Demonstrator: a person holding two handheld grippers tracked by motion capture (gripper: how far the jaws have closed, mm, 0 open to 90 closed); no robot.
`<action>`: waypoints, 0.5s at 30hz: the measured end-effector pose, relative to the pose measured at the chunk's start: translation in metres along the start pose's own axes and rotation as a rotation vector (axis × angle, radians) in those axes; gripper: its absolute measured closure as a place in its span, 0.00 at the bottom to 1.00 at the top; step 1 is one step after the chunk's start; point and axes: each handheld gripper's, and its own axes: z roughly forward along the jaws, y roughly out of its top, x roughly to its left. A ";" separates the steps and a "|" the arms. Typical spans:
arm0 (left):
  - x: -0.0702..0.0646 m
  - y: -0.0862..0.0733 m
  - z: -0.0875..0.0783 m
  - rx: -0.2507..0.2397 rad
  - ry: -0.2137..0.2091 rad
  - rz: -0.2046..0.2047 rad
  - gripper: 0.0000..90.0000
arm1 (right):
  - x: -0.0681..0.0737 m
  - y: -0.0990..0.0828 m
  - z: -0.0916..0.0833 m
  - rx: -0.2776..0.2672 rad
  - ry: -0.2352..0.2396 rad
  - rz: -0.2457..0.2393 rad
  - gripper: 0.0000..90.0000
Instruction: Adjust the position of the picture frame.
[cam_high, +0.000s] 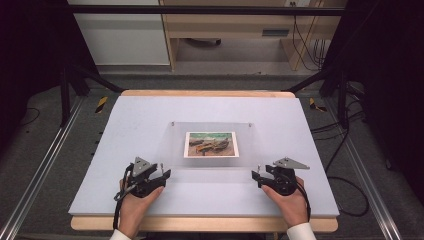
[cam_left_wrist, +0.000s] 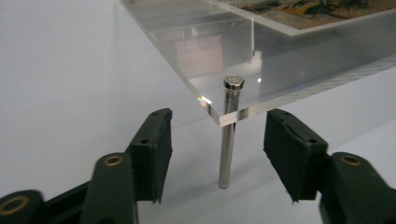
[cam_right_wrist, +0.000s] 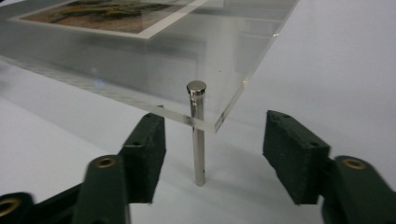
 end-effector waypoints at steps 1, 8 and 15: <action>0.001 0.000 -0.002 -0.009 -0.013 -0.014 0.42 | 0.001 -0.001 -0.001 0.003 -0.002 -0.006 0.35; 0.002 0.004 -0.009 -0.032 -0.042 -0.014 0.29 | 0.003 -0.002 -0.011 -0.002 0.004 -0.008 0.19; 0.002 0.009 -0.017 -0.050 -0.086 0.033 0.12 | 0.004 0.000 -0.021 -0.060 0.029 -0.026 0.10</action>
